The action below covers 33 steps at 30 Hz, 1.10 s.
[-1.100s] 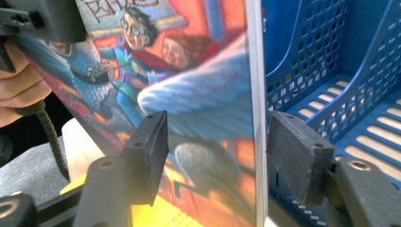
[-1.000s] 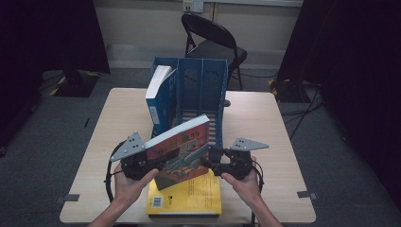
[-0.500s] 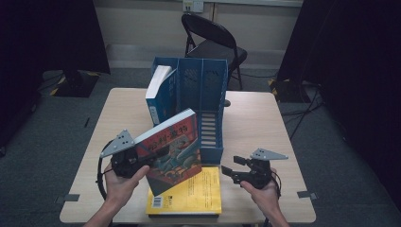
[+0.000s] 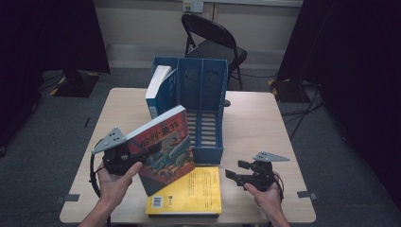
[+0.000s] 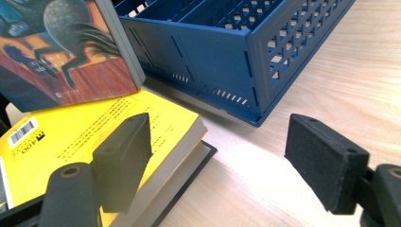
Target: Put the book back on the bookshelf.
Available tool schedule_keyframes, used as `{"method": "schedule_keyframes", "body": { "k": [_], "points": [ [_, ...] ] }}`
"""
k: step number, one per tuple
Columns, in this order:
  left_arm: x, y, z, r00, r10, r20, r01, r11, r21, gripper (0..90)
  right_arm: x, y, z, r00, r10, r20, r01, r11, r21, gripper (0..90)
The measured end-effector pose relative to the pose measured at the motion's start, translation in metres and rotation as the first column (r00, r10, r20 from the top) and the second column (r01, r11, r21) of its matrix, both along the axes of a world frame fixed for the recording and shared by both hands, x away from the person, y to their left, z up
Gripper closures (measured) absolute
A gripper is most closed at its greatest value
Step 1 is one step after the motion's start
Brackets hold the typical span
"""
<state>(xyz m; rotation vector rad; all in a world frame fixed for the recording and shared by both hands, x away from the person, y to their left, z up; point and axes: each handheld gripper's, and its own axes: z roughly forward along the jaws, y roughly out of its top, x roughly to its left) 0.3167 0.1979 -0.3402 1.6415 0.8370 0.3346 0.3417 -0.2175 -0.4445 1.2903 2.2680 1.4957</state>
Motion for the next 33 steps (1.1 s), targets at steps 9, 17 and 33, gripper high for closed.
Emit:
{"method": "schedule_keyframes", "body": {
  "k": [9,17,33],
  "points": [
    [-0.002,0.004,0.007,0.9997,0.018,-0.013,-0.018,0.9998,0.007,74.6,0.002,-0.001,0.000,1.0000,-0.007,-0.001,0.007,1.000,0.011,21.7],
    [0.000,0.004,0.016,0.9991,0.042,0.006,-0.042,0.9991,-0.003,74.5,0.003,-0.004,-0.001,0.9998,-0.021,-0.005,0.021,1.000,0.010,22.2],
    [0.014,-0.009,0.035,0.9981,0.058,0.023,-0.057,0.9981,-0.024,74.6,0.004,-0.003,-0.005,0.9995,-0.026,-0.015,0.026,0.999,-0.030,24.2]
  ]
}}
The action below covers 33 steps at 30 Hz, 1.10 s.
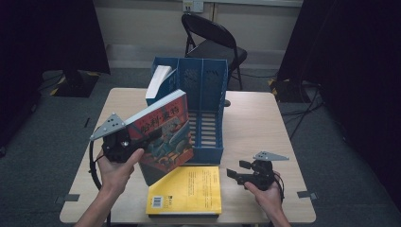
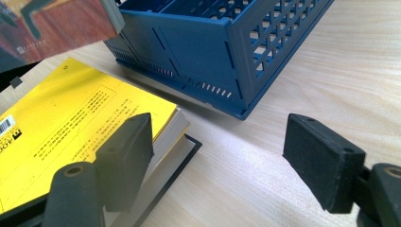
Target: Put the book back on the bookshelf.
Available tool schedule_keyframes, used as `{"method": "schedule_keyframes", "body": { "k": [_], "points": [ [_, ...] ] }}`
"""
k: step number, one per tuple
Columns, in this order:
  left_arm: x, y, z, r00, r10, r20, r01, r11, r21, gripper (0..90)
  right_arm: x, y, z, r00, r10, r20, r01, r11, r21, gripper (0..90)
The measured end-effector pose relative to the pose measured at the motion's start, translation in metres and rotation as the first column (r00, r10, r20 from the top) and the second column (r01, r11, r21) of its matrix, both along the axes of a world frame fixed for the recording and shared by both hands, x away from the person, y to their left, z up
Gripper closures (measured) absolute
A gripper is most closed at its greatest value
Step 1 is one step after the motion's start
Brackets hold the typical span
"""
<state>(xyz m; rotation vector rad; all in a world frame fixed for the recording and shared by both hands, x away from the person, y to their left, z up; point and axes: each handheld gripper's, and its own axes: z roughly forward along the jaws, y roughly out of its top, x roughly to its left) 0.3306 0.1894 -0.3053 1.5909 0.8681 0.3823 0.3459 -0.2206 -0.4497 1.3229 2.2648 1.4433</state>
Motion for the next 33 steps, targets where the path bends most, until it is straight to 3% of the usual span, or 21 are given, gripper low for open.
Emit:
{"method": "schedule_keyframes", "body": {
  "k": [8,13,18,28,33],
  "points": [
    [0.009,0.002,0.001,0.9998,0.016,-0.008,-0.017,0.9988,-0.046,74.6,0.000,0.000,-0.001,1.0000,0.004,-0.006,-0.004,1.000,-0.006,24.5],
    [0.013,-0.001,0.006,0.9992,0.040,0.006,-0.040,0.9988,-0.030,74.6,0.000,0.000,-0.001,0.9999,0.007,-0.007,-0.007,1.000,-0.008,24.5],
    [0.020,-0.002,0.010,0.9989,0.047,0.002,-0.047,0.9979,-0.045,74.6,0.000,0.001,-0.002,0.9999,0.009,-0.008,-0.009,1.000,-0.010,24.5],
    [0.037,-0.017,0.012,0.9950,0.099,0.009,-0.099,0.9947,-0.027,74.6,0.000,0.002,-0.002,0.9999,0.011,-0.008,-0.012,1.000,-0.014,24.8],
    [0.045,-0.024,0.014,0.9916,0.129,0.011,-0.129,0.9916,0.005,74.5,0.001,0.002,-0.003,0.9998,0.016,-0.011,-0.016,1.000,-0.018,24.9]
  ]
}}
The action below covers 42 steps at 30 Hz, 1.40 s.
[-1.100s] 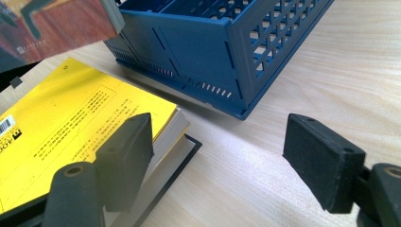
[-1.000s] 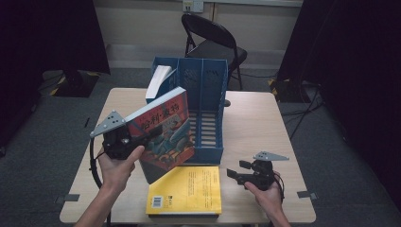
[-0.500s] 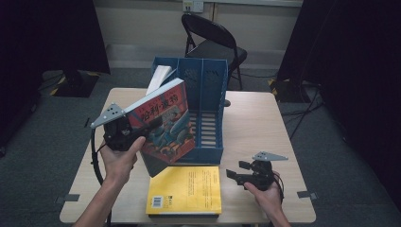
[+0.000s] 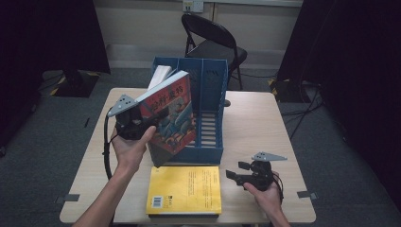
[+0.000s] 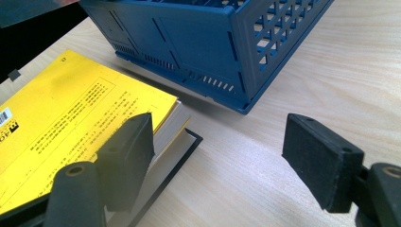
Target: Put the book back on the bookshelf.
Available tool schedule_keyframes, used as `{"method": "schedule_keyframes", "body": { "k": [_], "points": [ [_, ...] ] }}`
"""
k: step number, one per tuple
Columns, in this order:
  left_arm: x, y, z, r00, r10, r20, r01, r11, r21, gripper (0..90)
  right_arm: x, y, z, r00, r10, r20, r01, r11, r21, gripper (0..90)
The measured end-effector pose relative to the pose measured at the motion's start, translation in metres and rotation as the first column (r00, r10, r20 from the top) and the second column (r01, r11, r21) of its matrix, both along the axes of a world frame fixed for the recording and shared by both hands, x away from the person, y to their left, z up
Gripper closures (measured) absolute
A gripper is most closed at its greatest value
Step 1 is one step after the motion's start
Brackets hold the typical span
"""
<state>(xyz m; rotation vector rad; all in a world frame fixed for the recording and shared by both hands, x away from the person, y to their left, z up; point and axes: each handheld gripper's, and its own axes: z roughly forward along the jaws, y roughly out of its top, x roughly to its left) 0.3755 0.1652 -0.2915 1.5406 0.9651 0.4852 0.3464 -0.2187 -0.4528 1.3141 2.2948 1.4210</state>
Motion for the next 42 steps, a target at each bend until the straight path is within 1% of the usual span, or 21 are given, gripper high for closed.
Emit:
{"method": "schedule_keyframes", "body": {
  "k": [1,8,9,10,12,14,18,20,21,22,23,25,28,29,32,34,35,37,39,41,42],
  "points": [
    [0.002,-0.002,0.001,0.9999,0.010,0.000,-0.010,0.9999,-0.001,74.5,0.000,0.000,0.000,1.0000,-0.001,0.000,0.001,1.000,0.001,25.1],
    [0.016,-0.012,0.004,0.9996,0.028,-0.002,-0.028,0.9994,0.019,74.5,0.000,0.001,0.000,1.0000,0.002,0.004,-0.002,1.000,-0.001,25.3],
    [0.018,-0.014,0.004,0.9995,0.031,-0.003,-0.031,0.9990,0.031,74.5,0.000,0.001,0.000,1.0000,0.001,0.004,-0.001,1.000,-0.001,25.3],
    [0.021,-0.015,0.003,0.9995,0.033,-0.003,-0.033,0.9989,0.032,74.6,0.000,0.001,0.000,1.0000,0.001,0.002,-0.001,1.000,-0.001,25.3],
    [0.027,-0.017,0.001,0.9991,0.041,-0.009,-0.041,0.9985,0.036,74.5,-0.001,0.001,0.000,1.0000,0.002,0.001,-0.002,1.000,-0.004,25.2],
    [0.033,-0.018,0.001,0.9984,0.051,-0.027,-0.049,0.9980,0.040,74.6,-0.001,0.001,0.000,1.0000,0.005,0.001,-0.005,1.000,-0.003,25.2],
    [0.041,-0.023,0.001,0.9968,0.075,-0.027,-0.073,0.9961,0.049,74.5,0.000,0.001,-0.001,1.0000,0.008,-0.006,-0.008,1.000,-0.005,25.2],
    [0.045,-0.026,0.001,0.9958,0.085,-0.034,-0.084,0.9951,0.054,74.6,0.000,0.001,-0.001,1.0000,0.007,-0.006,-0.007,1.000,-0.007,25.2],
    [0.047,-0.028,0.001,0.9953,0.091,-0.035,-0.089,0.9947,0.052,74.6,0.000,0.002,-0.001,1.0000,0.006,0.003,-0.006,1.000,-0.016,25.2],
    [0.048,-0.031,0.001,0.9947,0.098,-0.031,-0.096,0.9936,0.059,74.6,-0.001,0.002,-0.001,0.9999,0.008,0.008,-0.008,1.000,-0.022,25.2],
    [0.049,-0.032,0.002,0.9950,0.095,-0.031,-0.093,0.9932,0.070,74.5,-0.001,0.002,0.000,0.9999,0.009,0.009,-0.008,1.000,-0.023,25.2],
    [0.052,-0.036,0.002,0.9947,0.099,-0.027,-0.097,0.9926,0.073,74.6,-0.002,0.002,0.000,0.9999,0.010,0.014,-0.009,1.000,-0.023,25.2],
    [0.056,-0.037,0.001,0.9939,0.107,-0.027,-0.105,0.9923,0.066,74.6,-0.002,0.001,0.000,0.9998,0.010,0.015,-0.010,1.000,-0.022,25.2],
    [0.057,-0.038,0.001,0.9932,0.112,-0.032,-0.110,0.9920,0.062,74.6,-0.002,0.001,0.000,0.9999,0.009,0.014,-0.008,1.000,-0.022,25.2],
    [0.062,-0.040,-0.002,0.9895,0.140,-0.037,-0.137,0.9885,0.063,74.6,-0.002,0.000,0.000,0.9999,0.007,0.015,-0.007,1.000,-0.021,25.2],
    [0.066,-0.042,-0.005,0.9879,0.149,-0.041,-0.147,0.9873,0.061,74.5,-0.002,0.000,0.000,0.9999,0.008,0.012,-0.008,1.000,-0.020,25.1],
    [0.068,-0.043,-0.006,0.9869,0.157,-0.038,-0.154,0.9863,0.058,74.5,-0.002,0.001,0.000,0.9999,0.011,0.010,-0.010,1.000,-0.022,25.1],
    [0.071,-0.044,-0.006,0.9860,0.161,-0.046,-0.158,0.9863,0.045,74.6,-0.002,0.001,-0.001,0.9999,0.012,0.010,-0.012,1.000,-0.022,25.0],
    [0.073,-0.046,-0.006,0.9858,0.161,-0.047,-0.159,0.9863,0.041,74.6,-0.001,0.001,-0.002,0.9999,0.012,0.005,-0.012,1.000,-0.027,25.0],
    [0.077,-0.049,-0.004,0.9860,0.164,-0.033,-0.161,0.9850,0.062,74.6,0.000,0.001,-0.002,0.9999,0.015,-0.004,-0.015,0.999,-0.030,24.8],
    [0.077,-0.051,-0.004,0.9855,0.168,-0.024,-0.166,0.9841,0.064,74.6,-0.001,0.001,-0.002,0.9999,0.014,-0.003,-0.014,0.999,-0.031,24.8]
  ]
}}
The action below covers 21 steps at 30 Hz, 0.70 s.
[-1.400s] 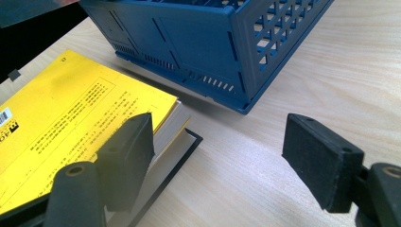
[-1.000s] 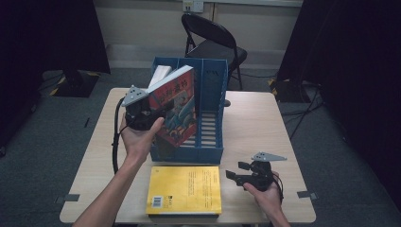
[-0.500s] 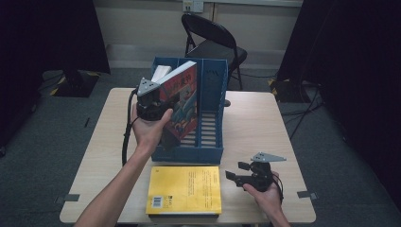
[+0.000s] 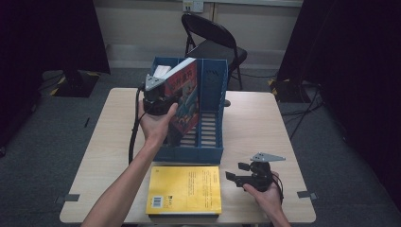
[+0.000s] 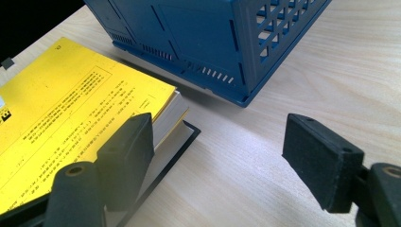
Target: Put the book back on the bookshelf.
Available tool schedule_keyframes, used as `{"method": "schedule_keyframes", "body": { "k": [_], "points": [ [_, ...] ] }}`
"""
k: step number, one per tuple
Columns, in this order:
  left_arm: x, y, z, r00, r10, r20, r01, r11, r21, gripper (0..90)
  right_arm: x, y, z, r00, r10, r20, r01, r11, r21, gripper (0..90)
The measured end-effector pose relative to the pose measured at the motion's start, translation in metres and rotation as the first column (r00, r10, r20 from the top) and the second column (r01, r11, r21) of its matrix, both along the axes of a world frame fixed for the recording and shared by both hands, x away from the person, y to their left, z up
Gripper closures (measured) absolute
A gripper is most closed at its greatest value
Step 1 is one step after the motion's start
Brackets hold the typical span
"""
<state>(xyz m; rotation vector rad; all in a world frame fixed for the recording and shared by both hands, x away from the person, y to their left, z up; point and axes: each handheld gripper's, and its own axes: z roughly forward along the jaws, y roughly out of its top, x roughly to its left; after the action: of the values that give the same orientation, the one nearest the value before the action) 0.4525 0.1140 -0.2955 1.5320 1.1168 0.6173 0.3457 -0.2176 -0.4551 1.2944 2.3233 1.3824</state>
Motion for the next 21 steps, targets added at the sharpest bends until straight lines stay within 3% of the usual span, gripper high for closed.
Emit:
{"method": "schedule_keyframes", "body": {
  "k": [2,7,10,11,15,19,21],
  "points": [
    [0.003,-0.004,0.001,0.9999,0.013,0.009,-0.013,0.9997,0.021,74.6,-0.001,0.000,0.000,1.0000,0.001,0.002,-0.001,1.000,-0.002,24.7],
    [0.013,-0.010,0.000,0.9997,0.023,0.009,-0.023,0.9997,-0.008,74.6,-0.001,-0.001,0.000,1.0000,0.002,-0.001,-0.002,1.000,-0.006,24.7],
    [0.018,-0.017,-0.003,0.9980,0.058,0.024,-0.058,0.9980,0.025,74.5,-0.002,-0.001,0.000,1.0000,0.005,0.003,-0.005,1.000,-0.008,24.7],
    [0.019,-0.019,-0.006,0.9972,0.071,0.026,-0.072,0.9968,0.036,74.6,-0.001,-0.001,-0.001,1.0000,0.007,0.003,-0.007,1.000,-0.010,24.7],
    [0.022,-0.024,-0.015,0.9964,0.085,0.006,-0.085,0.9963,0.016,74.6,-0.001,-0.002,-0.001,1.0000,0.007,-0.002,-0.007,1.000,-0.011,24.7],
    [0.023,-0.029,-0.025,0.9973,0.073,-0.002,-0.073,0.9964,0.044,74.5,-0.001,-0.003,-0.001,1.0000,0.006,-0.001,-0.006,1.000,-0.008,24.6],
    [0.023,-0.028,-0.031,0.9973,0.073,-0.004,-0.073,0.9968,0.032,74.5,-0.001,-0.003,-0.001,1.0000,0.007,0.001,-0.007,1.000,-0.008,24.7]
  ]
}}
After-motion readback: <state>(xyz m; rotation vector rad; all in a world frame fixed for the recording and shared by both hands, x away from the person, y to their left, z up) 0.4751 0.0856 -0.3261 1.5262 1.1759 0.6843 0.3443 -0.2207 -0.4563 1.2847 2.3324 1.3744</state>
